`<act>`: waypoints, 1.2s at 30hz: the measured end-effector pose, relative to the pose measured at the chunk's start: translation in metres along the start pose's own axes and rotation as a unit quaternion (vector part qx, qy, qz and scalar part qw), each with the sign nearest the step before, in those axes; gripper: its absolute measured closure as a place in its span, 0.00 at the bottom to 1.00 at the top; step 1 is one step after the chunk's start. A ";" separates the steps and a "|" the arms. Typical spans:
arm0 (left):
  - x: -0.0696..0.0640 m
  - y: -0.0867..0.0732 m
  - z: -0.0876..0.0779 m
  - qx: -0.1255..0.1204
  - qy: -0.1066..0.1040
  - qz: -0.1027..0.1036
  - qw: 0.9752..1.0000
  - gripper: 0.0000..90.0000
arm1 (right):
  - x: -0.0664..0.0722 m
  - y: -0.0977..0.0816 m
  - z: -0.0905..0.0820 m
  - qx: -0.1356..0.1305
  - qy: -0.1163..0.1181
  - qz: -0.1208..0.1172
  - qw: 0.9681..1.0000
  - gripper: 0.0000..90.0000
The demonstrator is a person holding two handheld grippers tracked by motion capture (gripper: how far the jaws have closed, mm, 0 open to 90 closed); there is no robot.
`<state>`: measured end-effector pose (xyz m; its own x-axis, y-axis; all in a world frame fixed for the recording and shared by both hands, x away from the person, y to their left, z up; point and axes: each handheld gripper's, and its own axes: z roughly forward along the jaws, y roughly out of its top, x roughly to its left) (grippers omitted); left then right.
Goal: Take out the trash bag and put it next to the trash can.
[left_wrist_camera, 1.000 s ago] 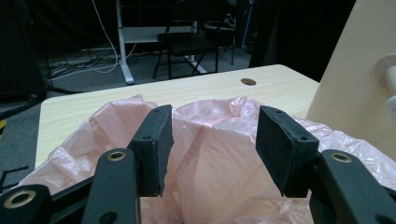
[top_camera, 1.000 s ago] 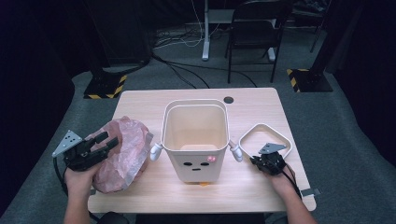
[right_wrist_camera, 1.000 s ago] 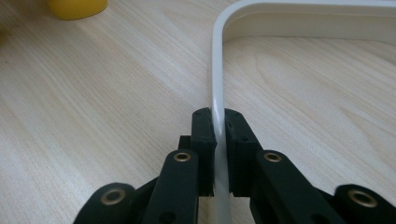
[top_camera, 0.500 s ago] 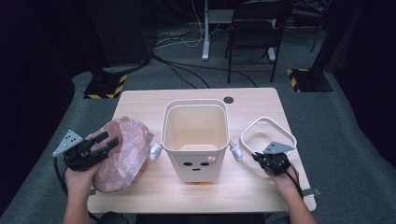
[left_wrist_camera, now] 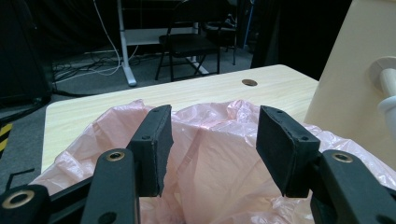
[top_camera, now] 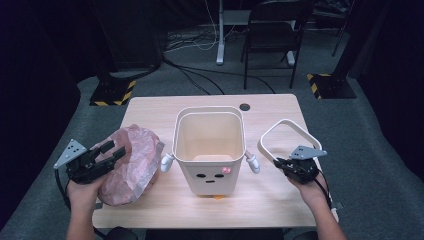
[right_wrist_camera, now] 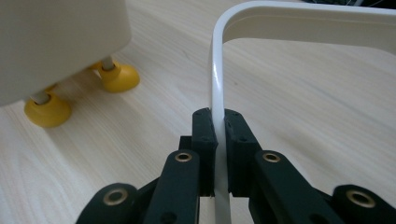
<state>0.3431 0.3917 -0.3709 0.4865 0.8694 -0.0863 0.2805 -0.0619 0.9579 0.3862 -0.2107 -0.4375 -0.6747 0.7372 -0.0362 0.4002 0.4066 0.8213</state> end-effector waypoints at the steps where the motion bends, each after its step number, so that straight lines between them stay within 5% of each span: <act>1: 0.000 0.000 0.000 0.001 0.000 0.001 1.000 0.51 | 0.000 0.005 -0.004 -0.003 -0.001 -0.004 1.000 0.94; 11: -0.001 0.001 0.000 0.002 0.003 0.004 1.000 0.50 | 0.004 0.050 -0.042 -0.022 0.017 -0.034 0.999 0.94; 36: -0.001 -0.001 0.001 0.002 0.001 0.000 1.000 0.51 | 0.021 0.105 -0.075 -0.045 0.055 -0.067 0.995 0.93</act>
<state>0.3433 0.3907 -0.3716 0.4847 0.8705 -0.0851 0.2834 -0.0643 0.9568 0.3680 -0.1931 -0.3089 -0.7833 0.6150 -0.0903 0.2490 0.4435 0.8610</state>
